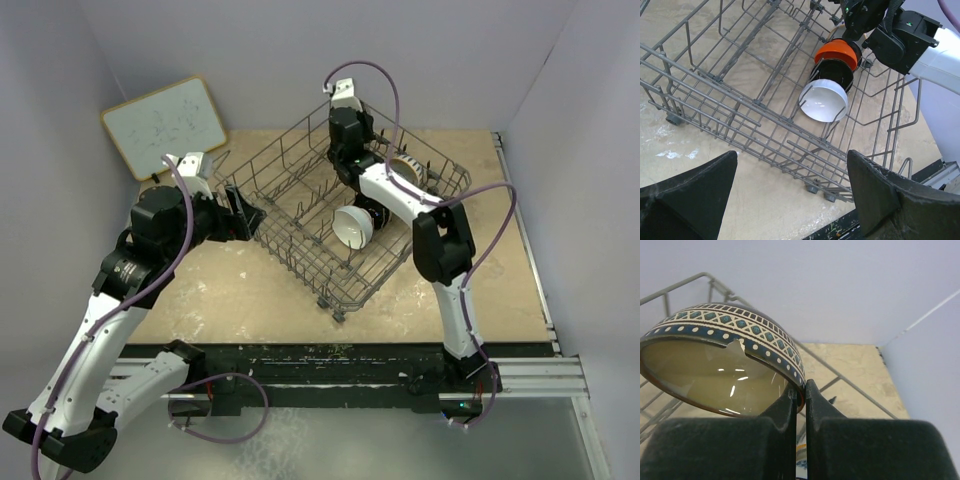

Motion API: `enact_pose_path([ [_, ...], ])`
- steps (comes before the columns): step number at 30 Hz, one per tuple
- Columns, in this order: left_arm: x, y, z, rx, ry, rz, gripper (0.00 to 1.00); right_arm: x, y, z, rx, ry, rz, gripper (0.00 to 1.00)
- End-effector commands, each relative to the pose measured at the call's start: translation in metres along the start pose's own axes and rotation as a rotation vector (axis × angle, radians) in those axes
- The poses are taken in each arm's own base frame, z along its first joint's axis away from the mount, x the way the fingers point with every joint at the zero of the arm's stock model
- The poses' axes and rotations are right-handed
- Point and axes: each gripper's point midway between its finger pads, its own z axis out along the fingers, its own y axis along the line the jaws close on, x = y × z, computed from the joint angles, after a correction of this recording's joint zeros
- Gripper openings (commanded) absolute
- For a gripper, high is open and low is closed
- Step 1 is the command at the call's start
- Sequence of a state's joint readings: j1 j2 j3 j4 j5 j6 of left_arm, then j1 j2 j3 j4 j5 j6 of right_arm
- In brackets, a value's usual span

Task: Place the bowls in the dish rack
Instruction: Adjust the bowl in the dish rack.

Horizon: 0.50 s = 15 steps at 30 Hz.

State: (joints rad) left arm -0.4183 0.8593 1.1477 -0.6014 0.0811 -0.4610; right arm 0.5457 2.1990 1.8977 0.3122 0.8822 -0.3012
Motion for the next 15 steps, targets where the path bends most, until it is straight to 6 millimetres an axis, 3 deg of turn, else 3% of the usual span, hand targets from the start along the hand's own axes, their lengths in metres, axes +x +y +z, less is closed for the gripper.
enact_pose_path([
  [1,-0.006,-0.004,-0.003,0.020,-0.026,0.002,0.93,-0.039,-0.056,-0.006,0.250,-0.073,0.147,0.00],
  [6,-0.004,-0.003,-0.004,0.020,-0.026,0.009,0.93,-0.022,-0.053,-0.004,0.283,-0.048,0.074,0.00],
  [15,-0.002,-0.002,-0.003,0.022,-0.027,0.020,0.93,-0.002,-0.030,0.011,0.295,-0.053,-0.079,0.00],
])
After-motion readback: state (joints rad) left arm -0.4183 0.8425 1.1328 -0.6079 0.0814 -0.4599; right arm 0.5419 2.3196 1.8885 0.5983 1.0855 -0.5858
